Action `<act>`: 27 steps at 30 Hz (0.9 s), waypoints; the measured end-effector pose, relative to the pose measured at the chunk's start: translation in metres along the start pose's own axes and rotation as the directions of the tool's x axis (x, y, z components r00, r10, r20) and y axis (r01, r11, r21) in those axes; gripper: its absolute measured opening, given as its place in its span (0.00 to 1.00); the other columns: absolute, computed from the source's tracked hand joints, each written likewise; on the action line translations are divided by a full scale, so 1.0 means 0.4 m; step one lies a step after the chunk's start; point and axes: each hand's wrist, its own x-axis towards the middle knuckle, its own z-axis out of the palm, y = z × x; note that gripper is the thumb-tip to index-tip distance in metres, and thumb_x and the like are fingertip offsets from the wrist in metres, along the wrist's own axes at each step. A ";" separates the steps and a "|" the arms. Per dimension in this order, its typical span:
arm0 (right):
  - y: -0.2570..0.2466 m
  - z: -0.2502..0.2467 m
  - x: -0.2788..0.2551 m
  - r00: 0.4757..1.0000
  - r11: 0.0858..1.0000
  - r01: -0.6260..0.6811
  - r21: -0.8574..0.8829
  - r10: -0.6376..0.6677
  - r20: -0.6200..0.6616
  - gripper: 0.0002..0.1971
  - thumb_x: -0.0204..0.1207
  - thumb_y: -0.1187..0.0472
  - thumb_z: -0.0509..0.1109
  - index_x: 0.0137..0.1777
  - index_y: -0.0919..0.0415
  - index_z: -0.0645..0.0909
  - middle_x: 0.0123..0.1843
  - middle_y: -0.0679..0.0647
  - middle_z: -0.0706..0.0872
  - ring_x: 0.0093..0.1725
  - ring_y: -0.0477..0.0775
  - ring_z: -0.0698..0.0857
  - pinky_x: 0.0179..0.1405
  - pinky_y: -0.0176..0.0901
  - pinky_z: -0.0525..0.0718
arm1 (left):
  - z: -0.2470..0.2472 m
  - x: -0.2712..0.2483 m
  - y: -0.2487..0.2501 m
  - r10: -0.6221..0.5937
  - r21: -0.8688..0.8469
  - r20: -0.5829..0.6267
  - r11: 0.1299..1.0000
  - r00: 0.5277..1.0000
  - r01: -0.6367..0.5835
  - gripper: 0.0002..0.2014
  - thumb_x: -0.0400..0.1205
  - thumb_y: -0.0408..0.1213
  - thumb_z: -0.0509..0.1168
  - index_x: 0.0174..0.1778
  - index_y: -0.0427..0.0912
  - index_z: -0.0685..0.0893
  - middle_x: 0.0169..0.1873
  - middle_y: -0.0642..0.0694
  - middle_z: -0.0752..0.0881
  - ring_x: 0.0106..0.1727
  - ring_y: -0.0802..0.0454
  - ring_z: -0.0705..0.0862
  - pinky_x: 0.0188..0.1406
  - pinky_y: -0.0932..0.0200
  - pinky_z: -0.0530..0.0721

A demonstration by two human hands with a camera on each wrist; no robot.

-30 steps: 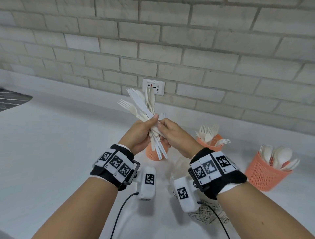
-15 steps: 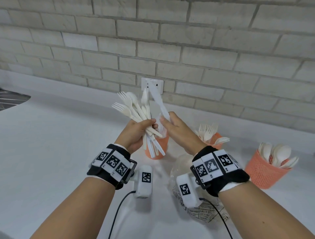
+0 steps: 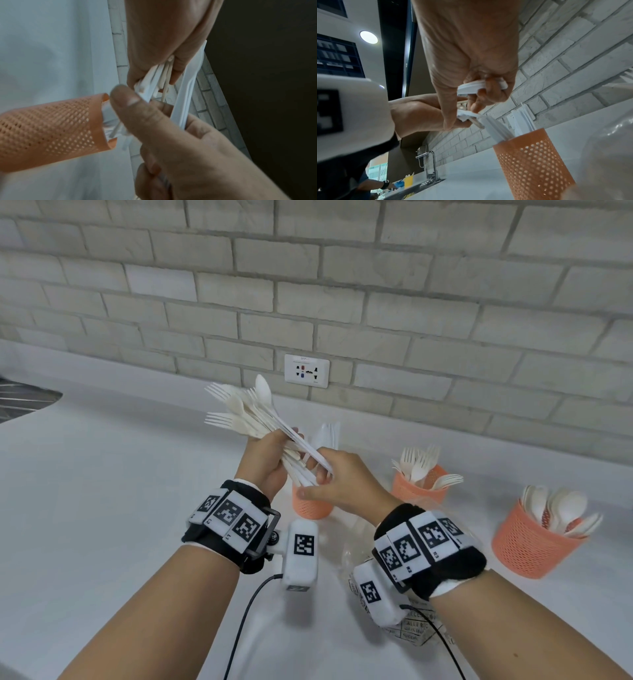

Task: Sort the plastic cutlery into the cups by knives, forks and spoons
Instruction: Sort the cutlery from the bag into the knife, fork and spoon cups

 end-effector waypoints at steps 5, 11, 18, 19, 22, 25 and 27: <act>0.004 0.011 0.003 0.997 0.997 0.039 -0.067 -0.044 -0.066 0.10 0.68 0.61 0.76 0.46 0.63 0.81 0.35 0.50 0.79 0.33 0.49 0.77 0.33 0.37 0.74 | 0.004 -0.002 0.001 -0.079 -0.039 -0.016 0.996 0.997 0.078 0.09 0.80 0.22 0.59 0.36 0.35 0.78 0.26 0.41 0.81 0.19 0.55 0.83 0.19 0.66 0.83; 0.024 -0.023 -0.012 0.999 0.998 -0.029 -0.052 0.030 0.027 0.15 0.71 0.64 0.74 0.26 0.56 0.74 0.26 0.47 0.74 0.25 0.44 0.71 0.21 0.27 0.67 | -0.022 0.026 0.007 -0.060 -0.068 -0.090 0.996 0.994 0.054 0.07 0.82 0.27 0.60 0.38 0.36 0.79 0.26 0.45 0.83 0.26 0.54 0.83 0.20 0.67 0.83; 0.051 -0.064 -0.023 0.966 0.988 -0.152 -0.001 0.149 0.210 0.09 0.72 0.64 0.73 0.49 0.70 0.84 0.36 0.54 0.82 0.40 0.54 0.82 0.41 0.40 0.78 | -0.024 0.028 -0.018 -0.065 -0.115 -0.108 0.992 0.992 0.053 0.06 0.80 0.23 0.59 0.39 0.36 0.78 0.25 0.44 0.82 0.18 0.58 0.83 0.20 0.67 0.82; 0.051 -0.061 -0.023 0.961 0.988 -0.153 0.001 0.148 0.232 0.10 0.73 0.63 0.72 0.51 0.68 0.84 0.38 0.53 0.82 0.42 0.53 0.82 0.43 0.40 0.78 | -0.022 0.033 -0.022 -0.074 -0.117 -0.113 0.991 0.991 0.061 0.07 0.79 0.22 0.60 0.37 0.36 0.78 0.28 0.44 0.79 0.19 0.57 0.83 0.21 0.68 0.82; 0.047 -0.041 -0.017 0.968 0.995 -0.095 0.039 0.084 0.237 0.09 0.76 0.56 0.70 0.46 0.63 0.83 0.38 0.53 0.82 0.40 0.50 0.82 0.43 0.40 0.78 | -0.009 0.038 -0.036 -0.096 -0.118 -0.083 0.989 0.992 0.086 0.06 0.78 0.22 0.62 0.39 0.37 0.77 0.30 0.44 0.77 0.25 0.57 0.81 0.23 0.67 0.83; 0.041 -0.033 -0.017 0.972 0.995 -0.081 0.050 0.068 0.225 0.10 0.80 0.55 0.66 0.38 0.56 0.79 0.29 0.49 0.79 0.29 0.44 0.77 0.36 0.35 0.75 | 0.000 0.032 -0.036 -0.120 -0.107 -0.050 0.988 0.992 0.114 0.04 0.79 0.24 0.62 0.42 0.37 0.75 0.29 0.44 0.76 0.19 0.57 0.81 0.21 0.67 0.82; 0.043 -0.048 -0.019 0.963 0.994 -0.091 0.061 0.072 0.261 0.09 0.81 0.57 0.64 0.40 0.57 0.80 0.26 0.47 0.76 0.27 0.42 0.74 0.35 0.34 0.72 | -0.009 0.030 -0.025 -0.124 -0.076 -0.027 0.990 0.992 0.122 0.08 0.81 0.27 0.60 0.35 0.37 0.75 0.26 0.43 0.78 0.18 0.54 0.81 0.16 0.67 0.80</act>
